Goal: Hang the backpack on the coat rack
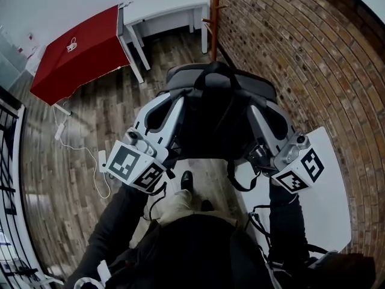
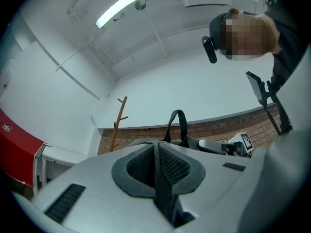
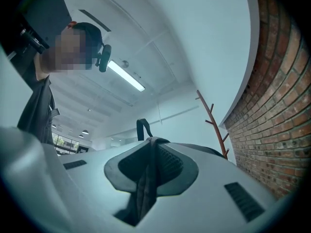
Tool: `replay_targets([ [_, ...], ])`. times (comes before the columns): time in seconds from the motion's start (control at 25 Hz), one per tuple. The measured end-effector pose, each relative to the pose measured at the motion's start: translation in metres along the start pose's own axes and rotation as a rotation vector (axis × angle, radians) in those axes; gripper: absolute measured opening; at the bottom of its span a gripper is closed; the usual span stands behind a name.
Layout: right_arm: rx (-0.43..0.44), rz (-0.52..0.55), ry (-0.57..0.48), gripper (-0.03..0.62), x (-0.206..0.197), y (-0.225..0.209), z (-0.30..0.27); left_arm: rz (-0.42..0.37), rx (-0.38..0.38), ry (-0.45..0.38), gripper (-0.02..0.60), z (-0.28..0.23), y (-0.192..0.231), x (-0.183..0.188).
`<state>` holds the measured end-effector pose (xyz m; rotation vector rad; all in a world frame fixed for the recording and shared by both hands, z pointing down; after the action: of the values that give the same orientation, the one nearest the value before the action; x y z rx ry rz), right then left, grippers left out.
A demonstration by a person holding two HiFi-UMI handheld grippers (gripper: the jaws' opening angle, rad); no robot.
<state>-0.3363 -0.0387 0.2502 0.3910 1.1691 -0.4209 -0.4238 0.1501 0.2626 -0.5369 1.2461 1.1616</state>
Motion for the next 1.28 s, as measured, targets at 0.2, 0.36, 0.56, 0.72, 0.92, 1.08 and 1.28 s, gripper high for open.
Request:
replay_targets([
  [0.2,-0.045,0.009,0.021,0.04,-0.022,-0.021,-0.041,0.018,-0.038,0.021,0.038,-0.024,0.054,0.001],
  [0.36,-0.087,0.02,0.036,0.04,-0.04,-0.039,-0.076,0.019,-0.073,0.028,0.038,-0.044,0.098,0.003],
  [0.56,-0.124,0.033,0.044,0.04,-0.058,-0.06,-0.114,0.035,-0.107,0.037,0.038,-0.067,0.146,0.005],
  [0.72,-0.153,0.043,0.05,0.04,-0.065,-0.075,-0.138,0.04,-0.133,0.038,0.038,-0.086,0.174,0.01],
  [0.92,-0.178,0.057,0.051,0.04,-0.066,-0.093,-0.154,0.05,-0.157,0.042,0.038,-0.105,0.192,0.014],
  [1.08,-0.182,0.065,0.042,0.04,-0.07,-0.111,-0.166,0.047,-0.164,0.042,0.038,-0.124,0.207,0.013],
  [1.28,-0.19,0.076,0.036,0.04,-0.082,-0.132,-0.178,0.04,-0.167,0.043,0.038,-0.144,0.226,0.007],
])
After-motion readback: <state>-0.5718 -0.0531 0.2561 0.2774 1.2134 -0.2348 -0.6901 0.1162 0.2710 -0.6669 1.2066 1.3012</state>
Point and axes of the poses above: the fingertips, and each gripper's own axes: z backward along the fingers, y to its left, x out of its top, the point moved 5 cm from there along z, backward along the fingers, and after that the axes turned 11 degrees about z, right-handed, at the moved point
